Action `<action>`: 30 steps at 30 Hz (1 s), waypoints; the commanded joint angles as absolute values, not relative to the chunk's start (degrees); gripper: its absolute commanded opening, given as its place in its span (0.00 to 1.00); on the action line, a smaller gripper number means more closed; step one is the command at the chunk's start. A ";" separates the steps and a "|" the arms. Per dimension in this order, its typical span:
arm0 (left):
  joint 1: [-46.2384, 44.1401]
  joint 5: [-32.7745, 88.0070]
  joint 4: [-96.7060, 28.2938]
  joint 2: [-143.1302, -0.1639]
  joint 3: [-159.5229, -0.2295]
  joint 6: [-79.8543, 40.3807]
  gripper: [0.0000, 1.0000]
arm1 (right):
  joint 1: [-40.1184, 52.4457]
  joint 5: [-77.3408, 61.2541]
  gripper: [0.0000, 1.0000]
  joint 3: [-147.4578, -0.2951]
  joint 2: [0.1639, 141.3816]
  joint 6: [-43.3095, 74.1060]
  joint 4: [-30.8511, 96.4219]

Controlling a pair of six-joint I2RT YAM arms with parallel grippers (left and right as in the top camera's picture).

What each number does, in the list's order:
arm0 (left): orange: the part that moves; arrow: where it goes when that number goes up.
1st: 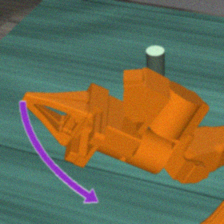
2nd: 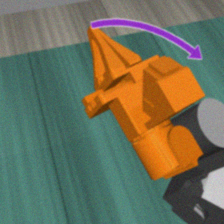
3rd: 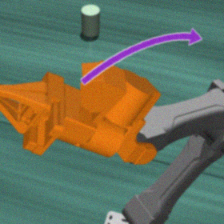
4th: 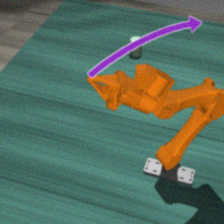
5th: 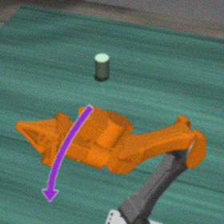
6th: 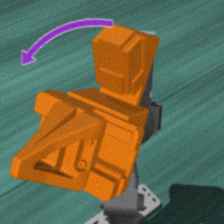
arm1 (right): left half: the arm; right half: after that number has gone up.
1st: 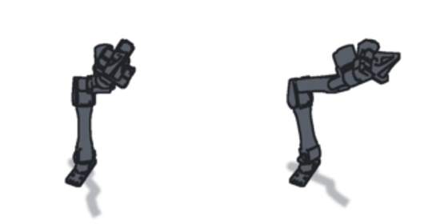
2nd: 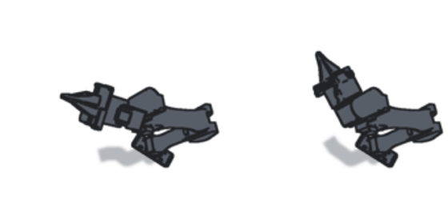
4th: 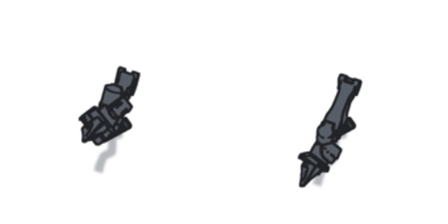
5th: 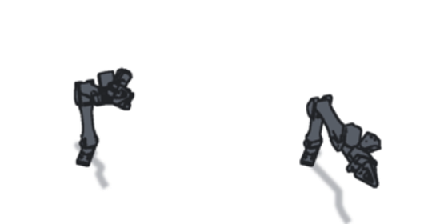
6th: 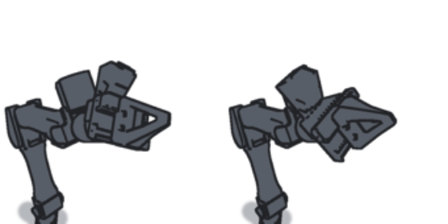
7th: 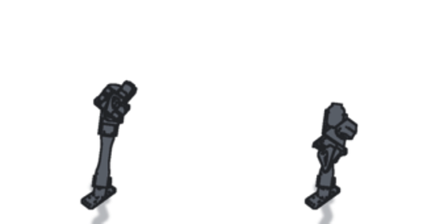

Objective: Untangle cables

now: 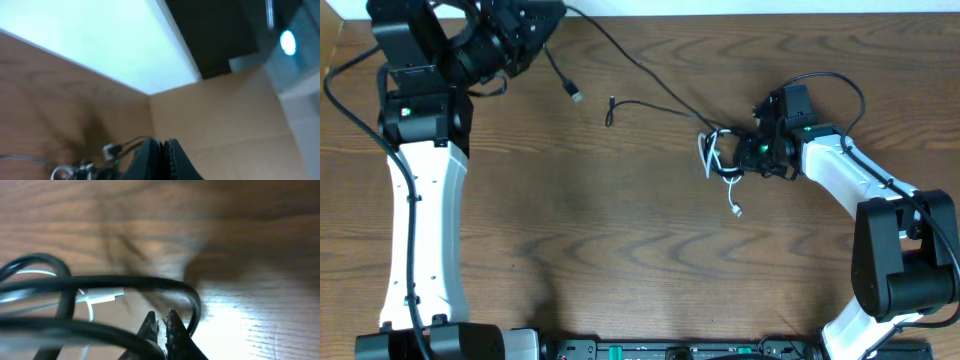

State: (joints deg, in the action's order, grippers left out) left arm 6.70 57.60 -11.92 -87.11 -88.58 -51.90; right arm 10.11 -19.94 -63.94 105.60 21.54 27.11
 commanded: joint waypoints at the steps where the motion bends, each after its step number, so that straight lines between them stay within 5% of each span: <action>1: 7.35 51.92 -17.76 -86.08 -89.14 -40.34 0.08 | 9.26 -22.63 0.01 -64.23 105.65 15.88 29.21; 14: 8.47 4.45 -46.65 -86.15 -89.14 -25.54 0.07 | 3.53 -14.59 0.01 -65.36 105.21 7.99 37.52; 19: 8.34 3.09 -50.09 -86.19 -89.14 -21.15 0.07 | 3.42 -30.98 0.01 -69.60 105.10 -4.19 40.97; 24: 8.34 -0.78 -53.25 -87.33 -89.14 -21.02 0.08 | 3.42 -31.79 0.01 -74.81 105.10 -4.38 46.19; 30: 6.48 13.45 -52.45 -87.81 -89.14 -17.61 0.09 | 3.66 -40.18 0.02 -75.83 105.10 -5.52 48.18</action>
